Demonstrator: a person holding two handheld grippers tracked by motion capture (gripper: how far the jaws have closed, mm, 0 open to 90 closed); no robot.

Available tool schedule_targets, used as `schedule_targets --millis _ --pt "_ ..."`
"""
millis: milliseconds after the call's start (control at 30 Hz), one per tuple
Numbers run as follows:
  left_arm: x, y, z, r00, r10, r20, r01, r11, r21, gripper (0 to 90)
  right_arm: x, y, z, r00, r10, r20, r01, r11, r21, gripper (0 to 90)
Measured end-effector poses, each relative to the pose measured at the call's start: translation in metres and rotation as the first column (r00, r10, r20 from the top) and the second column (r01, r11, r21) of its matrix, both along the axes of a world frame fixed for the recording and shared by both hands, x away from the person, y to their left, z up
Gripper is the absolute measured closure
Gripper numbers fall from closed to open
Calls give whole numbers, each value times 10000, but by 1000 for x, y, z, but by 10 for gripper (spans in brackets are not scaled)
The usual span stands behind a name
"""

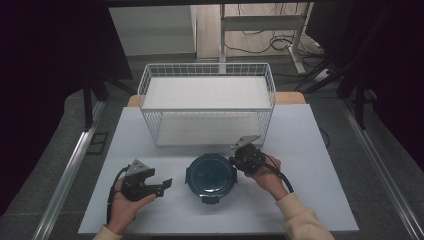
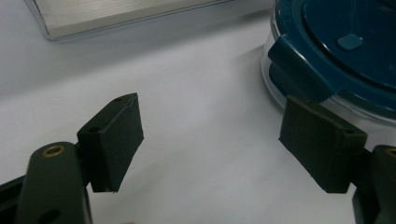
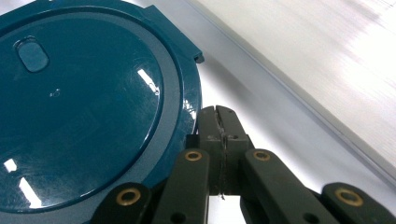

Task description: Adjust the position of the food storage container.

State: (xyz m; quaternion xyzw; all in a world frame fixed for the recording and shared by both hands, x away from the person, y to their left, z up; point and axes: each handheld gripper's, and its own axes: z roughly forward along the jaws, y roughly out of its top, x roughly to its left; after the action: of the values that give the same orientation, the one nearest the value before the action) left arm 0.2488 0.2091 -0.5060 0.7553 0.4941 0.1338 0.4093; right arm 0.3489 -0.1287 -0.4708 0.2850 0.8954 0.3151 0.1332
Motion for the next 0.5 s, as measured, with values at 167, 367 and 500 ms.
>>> schedule_targets --millis 167,367,500 --pt "0 1 0 10000 19 -1 -19 10000 -38 208 0 1 -1 9999 119 83 -120 9998 175 900" --pt "0 6 2 9998 188 48 -187 9997 -182 207 -3 -21 10 9978 -648 173 619 9892 1330 900" --pt "0 7 2 9999 146 -59 -148 9992 -373 205 -21 -44 15 9946 -1032 93 990 9734 2068 895"
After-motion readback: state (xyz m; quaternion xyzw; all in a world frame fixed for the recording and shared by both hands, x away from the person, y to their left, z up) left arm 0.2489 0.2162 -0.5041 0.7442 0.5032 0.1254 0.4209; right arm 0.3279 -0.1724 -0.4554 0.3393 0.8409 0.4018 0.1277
